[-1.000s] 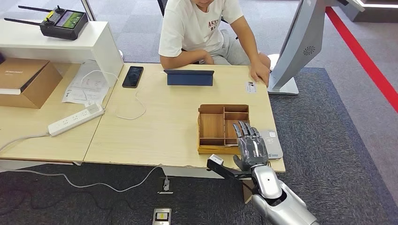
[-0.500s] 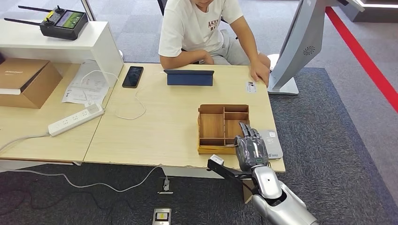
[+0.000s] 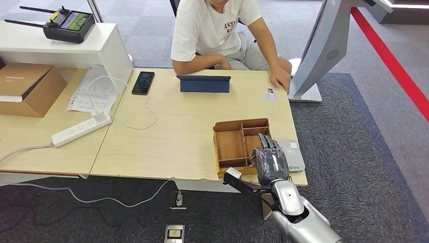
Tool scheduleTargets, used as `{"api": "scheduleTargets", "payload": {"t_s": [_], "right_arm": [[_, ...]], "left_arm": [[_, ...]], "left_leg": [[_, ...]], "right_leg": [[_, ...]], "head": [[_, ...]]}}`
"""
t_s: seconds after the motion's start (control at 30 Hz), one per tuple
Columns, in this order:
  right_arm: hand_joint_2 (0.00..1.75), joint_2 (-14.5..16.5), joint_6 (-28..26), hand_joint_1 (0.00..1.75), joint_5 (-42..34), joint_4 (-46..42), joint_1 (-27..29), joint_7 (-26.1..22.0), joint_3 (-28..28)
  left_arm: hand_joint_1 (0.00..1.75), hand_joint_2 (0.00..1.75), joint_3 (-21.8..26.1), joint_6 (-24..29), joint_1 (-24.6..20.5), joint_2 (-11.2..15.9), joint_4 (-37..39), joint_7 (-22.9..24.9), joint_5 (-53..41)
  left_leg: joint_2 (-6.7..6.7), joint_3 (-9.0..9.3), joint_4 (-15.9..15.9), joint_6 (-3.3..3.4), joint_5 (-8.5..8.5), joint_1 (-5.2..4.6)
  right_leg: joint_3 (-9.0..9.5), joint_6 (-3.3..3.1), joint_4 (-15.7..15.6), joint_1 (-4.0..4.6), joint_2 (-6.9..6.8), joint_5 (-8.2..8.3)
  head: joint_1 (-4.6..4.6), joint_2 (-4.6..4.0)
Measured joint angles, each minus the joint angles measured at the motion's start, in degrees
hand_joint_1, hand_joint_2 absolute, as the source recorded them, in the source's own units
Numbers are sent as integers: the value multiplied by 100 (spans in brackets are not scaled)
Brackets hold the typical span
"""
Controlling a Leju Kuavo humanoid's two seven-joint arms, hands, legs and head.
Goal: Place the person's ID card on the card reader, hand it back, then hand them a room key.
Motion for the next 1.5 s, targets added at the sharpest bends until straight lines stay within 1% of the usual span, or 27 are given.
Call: {"api": "scheduleTargets", "payload": {"t_s": [0.37, 0.5, 0.63, 0.77, 0.9, 1.13, 1.23, 1.33, 1.43, 1.5], "right_arm": [[175, 8, -797, 175, 301, -190, 37, 137, -126], [175, -29, -1155, 175, 559, -589, 29, 250, -306], [175, -112, -1250, 175, 745, -1094, -50, 391, -486], [175, -173, -1156, 175, 795, -1557, -188, 419, -630], [175, -189, -939, 175, 802, -1839, -399, 378, -665], [175, -148, -410, 175, 607, -1884, -1027, 236, -585], [175, -49, -107, 175, 530, -1716, -1402, 181, -484], [175, 135, 144, 175, 428, -1328, -1872, 90, -300], [175, 370, 259, 175, 346, -797, -2380, -9, -88], [175, 491, 305, 175, 340, -523, -2597, -41, 19]], "left_arm": [[0, 0, -33, -5, -1, -10, 1, -36, -26], [0, 0, -37, 9, -1, -19, 1, -111, 0], [0, 0, -39, 13, 0, -24, 1, -184, 4], [0, 0, -46, 2, 0, -24, 1, -214, -30], [0, 0, -100, -33, -3, -30, 1, -250, -100], [0, 0, -196, -43, -86, -58, -1, -181, -293], [0, 0, -268, -49, -171, -62, -2, -49, -420], [0, 0, -325, -68, -262, -64, -7, 78, -533], [0, 0, -395, -97, -348, -66, -16, 149, -599], [0, 0, -437, -108, -376, -67, -25, 163, -608]], "left_leg": [[0, 0, 0, 0, 0, 0], [0, 0, 1, 0, 0, 0], [0, 0, 1, 0, 0, 0], [1, 1, 1, 0, 0, 0], [0, 1, 0, -1, 1, 0], [-1, -6, 0, -3, 5, 0], [-1, -12, -1, -4, 6, 0], [-3, -15, -1, -7, 11, 1], [-5, -14, 0, -10, 15, 2], [-9, -15, 0, -11, 16, 3]], "right_leg": [[0, 0, 0, 0, 0, 0], [1, 0, 0, 0, 0, 1], [2, 0, 0, 0, 0, 1], [2, 0, 0, 0, 0, 2], [2, 0, 1, 0, 0, 2], [3, -1, 3, 0, 0, 4], [2, -3, 6, 0, 0, 6], [-3, -4, 10, 0, 0, 7], [-8, -6, 14, 0, -2, 8], [-8, -7, 14, 1, -5, 8]], "head": [[1, 0], [0, 0], [1, 0], [1, 0], [0, -1], [1, 0], [0, 0], [1, 0], [1, 0], [1, 0]]}}
